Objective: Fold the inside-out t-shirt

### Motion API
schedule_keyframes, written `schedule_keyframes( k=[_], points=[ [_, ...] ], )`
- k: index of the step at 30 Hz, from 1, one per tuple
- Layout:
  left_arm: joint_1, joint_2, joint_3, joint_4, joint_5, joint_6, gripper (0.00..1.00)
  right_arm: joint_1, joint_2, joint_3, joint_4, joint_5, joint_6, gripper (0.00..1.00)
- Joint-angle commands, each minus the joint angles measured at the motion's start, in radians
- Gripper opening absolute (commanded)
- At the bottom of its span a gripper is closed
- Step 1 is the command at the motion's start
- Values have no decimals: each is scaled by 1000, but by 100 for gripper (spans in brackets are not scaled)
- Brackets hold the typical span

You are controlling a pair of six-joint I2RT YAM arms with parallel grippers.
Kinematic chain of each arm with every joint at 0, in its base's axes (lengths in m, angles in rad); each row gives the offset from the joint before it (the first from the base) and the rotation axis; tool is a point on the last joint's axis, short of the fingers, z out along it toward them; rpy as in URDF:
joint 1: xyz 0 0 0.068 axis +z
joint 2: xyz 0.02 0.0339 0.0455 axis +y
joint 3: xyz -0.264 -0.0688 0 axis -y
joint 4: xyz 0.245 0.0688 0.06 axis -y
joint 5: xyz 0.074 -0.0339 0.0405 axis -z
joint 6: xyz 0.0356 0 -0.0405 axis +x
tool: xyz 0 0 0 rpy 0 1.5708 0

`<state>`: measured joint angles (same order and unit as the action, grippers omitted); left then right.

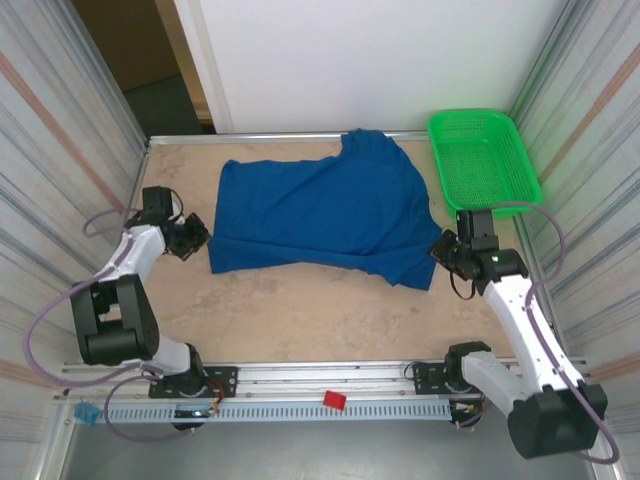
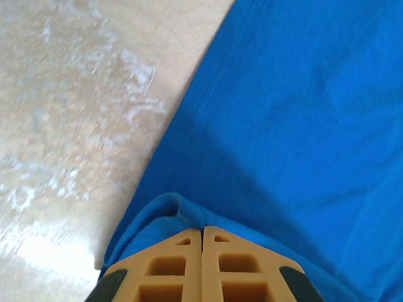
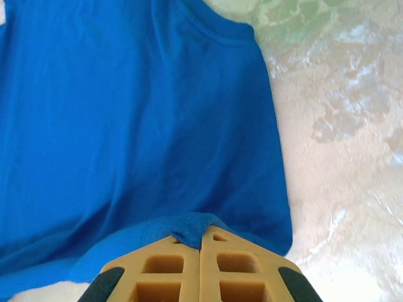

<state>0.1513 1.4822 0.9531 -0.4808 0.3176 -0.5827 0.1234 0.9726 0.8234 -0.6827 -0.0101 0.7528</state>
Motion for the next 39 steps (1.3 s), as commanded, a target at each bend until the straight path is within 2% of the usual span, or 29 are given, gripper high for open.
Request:
schedule_keyframes(
  k=[1,11,20,21,24,25,28,30,34,39],
  points=[
    [8,53,72,17,24,28,0,-28,74,54,89,-55,-63,0],
    [-25,195,225,0,29,57,0,-42,271,147,166,-68,-88,0],
    [-48,362,390,-57,6,78,1,-69,584,349,216,-57,-136,0],
    [-49,374,402,-59,1,79,6,-73,621,376,226,-77,-152,3],
    [-48,391,432,-58,-18,88,29,-77,681,450,217,-110,-194,40],
    [-47,389,440,-62,-23,97,34,-77,670,457,215,-113,-200,49],
    [-45,336,428,-67,-37,111,44,-72,571,429,192,-108,-196,61],
    [-46,271,375,-58,-35,95,47,-67,480,377,160,-100,-178,62],
    [-55,82,160,-20,-34,15,50,-56,291,191,113,-72,-127,62],
    [-65,-69,-80,30,-18,-40,53,-51,139,-13,85,-44,-107,62]
  ],
)
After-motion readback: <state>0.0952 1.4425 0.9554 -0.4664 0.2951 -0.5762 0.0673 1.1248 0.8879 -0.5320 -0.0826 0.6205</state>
